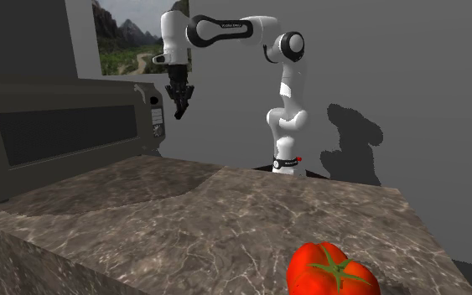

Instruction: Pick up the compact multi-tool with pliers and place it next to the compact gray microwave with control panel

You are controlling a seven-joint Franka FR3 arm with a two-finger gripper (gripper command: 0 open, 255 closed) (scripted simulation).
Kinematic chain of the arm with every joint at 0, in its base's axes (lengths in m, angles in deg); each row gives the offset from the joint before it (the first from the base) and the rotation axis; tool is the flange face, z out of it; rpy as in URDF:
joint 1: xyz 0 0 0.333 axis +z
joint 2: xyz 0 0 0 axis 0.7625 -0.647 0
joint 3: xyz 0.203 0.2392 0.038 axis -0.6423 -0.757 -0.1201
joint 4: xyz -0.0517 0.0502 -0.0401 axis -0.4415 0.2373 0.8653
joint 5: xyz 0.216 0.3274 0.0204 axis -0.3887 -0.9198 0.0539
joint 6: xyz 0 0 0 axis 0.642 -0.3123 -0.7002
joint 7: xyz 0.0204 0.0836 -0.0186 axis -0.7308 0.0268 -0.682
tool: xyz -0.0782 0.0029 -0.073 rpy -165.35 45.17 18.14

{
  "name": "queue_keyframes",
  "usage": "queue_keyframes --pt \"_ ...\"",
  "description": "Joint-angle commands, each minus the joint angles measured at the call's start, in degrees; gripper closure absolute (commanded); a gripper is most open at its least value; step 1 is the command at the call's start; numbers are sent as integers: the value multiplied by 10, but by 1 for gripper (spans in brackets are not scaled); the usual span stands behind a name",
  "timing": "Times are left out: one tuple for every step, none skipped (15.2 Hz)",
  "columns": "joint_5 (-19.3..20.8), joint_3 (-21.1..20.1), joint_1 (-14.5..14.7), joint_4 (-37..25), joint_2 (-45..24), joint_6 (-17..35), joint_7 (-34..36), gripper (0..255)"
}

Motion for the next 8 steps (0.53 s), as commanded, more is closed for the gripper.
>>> queue_keyframes --pt "0 1 0 17 1 16 0 255" --pt "1 1 0 25 1 24 1 255" --pt "1 1 -1 33 2 31 1 255" --pt "1 1 -1 40 1 39 2 255" --pt "1 1 -1 48 1 47 2 255" --pt "1 1 -1 55 1 54 3 255" --pt "1 1 -1 62 0 62 3 255" --pt "1 1 -1 69 0 70 3 255"
